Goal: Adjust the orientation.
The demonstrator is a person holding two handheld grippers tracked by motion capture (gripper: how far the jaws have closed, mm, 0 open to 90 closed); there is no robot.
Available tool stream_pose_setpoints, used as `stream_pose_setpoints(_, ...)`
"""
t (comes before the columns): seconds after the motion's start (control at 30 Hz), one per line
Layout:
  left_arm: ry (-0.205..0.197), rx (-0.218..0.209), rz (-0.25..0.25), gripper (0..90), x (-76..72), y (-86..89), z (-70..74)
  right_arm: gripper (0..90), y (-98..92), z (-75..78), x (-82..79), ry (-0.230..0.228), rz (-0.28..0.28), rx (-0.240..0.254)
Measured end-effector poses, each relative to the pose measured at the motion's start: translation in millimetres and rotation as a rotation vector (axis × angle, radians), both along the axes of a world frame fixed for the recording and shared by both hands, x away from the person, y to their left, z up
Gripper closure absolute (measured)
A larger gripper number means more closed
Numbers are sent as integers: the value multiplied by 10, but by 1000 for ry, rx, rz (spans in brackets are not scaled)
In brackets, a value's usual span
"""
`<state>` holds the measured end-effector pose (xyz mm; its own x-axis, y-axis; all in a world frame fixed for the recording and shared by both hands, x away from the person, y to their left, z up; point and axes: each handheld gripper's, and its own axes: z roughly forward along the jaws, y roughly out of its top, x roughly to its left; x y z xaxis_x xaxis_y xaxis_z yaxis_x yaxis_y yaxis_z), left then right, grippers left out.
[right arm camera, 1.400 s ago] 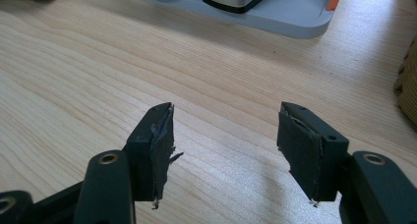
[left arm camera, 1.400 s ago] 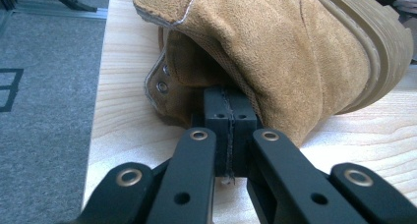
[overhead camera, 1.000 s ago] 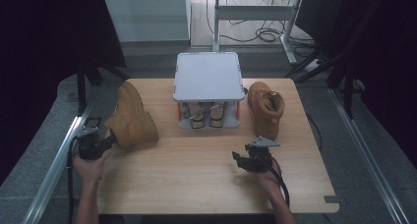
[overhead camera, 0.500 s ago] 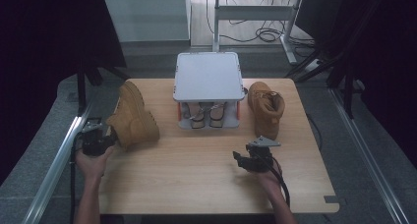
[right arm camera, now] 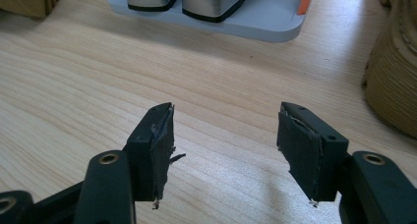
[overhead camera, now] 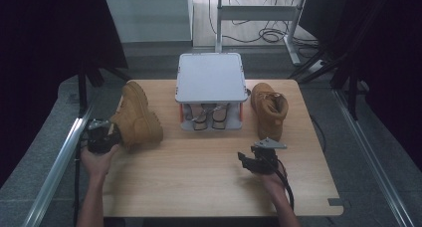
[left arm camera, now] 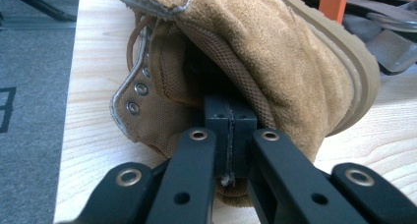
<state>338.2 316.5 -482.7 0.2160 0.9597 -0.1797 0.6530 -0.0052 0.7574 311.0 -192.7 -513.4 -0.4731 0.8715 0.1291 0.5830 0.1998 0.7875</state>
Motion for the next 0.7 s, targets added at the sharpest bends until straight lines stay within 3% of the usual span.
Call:
stream_pose_setpoints(0.4, 16, 14, -46, 900, 103, -133, 51, 396, -13, 6, -2, 2, -3, 5)
stream_pose_setpoints(0.5, 11, -4, -52, 900, 131, -168, 67, 397, -22, 5, -1, 4, -5, 4)
stream_pose_setpoints(0.7, 4, 14, -71, 900, 244, -304, 188, 398, -30, -1, 2, 5, -9, 4)
